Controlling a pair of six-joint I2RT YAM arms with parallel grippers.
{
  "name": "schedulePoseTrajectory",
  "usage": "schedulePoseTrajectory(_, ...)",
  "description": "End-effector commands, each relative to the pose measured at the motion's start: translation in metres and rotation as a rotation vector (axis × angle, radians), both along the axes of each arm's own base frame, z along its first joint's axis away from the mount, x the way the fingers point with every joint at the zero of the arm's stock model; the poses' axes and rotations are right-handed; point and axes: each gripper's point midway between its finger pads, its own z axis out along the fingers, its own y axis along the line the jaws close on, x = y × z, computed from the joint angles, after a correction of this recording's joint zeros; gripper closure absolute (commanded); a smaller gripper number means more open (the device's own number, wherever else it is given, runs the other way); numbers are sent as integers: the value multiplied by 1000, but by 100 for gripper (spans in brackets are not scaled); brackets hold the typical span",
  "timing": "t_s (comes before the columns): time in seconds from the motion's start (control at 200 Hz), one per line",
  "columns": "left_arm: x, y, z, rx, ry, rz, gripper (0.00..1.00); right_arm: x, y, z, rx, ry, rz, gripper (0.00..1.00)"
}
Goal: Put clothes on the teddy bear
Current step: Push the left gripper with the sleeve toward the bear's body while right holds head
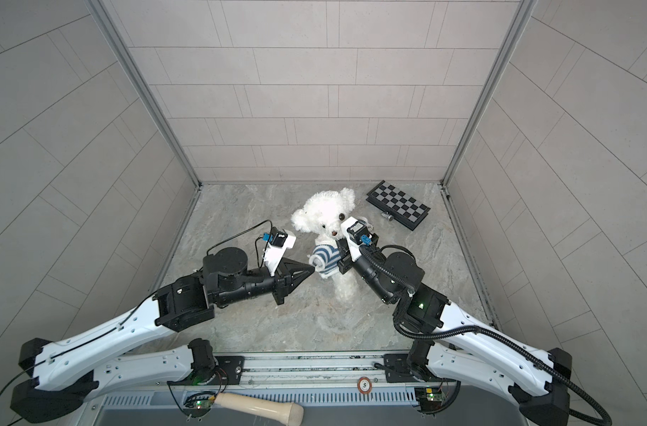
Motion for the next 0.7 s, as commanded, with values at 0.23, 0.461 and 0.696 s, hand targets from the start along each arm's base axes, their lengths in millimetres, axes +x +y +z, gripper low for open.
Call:
schedulePoseTrajectory(0.23, 3, -1, 18, -14, -39, 23, 90, 0, -9, 15, 5, -33, -53, 100)
schedulePoseTrajectory(0.461, 11, -13, 10, 27, -20, 34, 91, -1, -10, 17, 1, -35, -57, 100)
schedulePoseTrajectory(0.696, 29, -17, -1, 92, -17, 111, 81, -1, -9, 16, 8, -32, -54, 100)
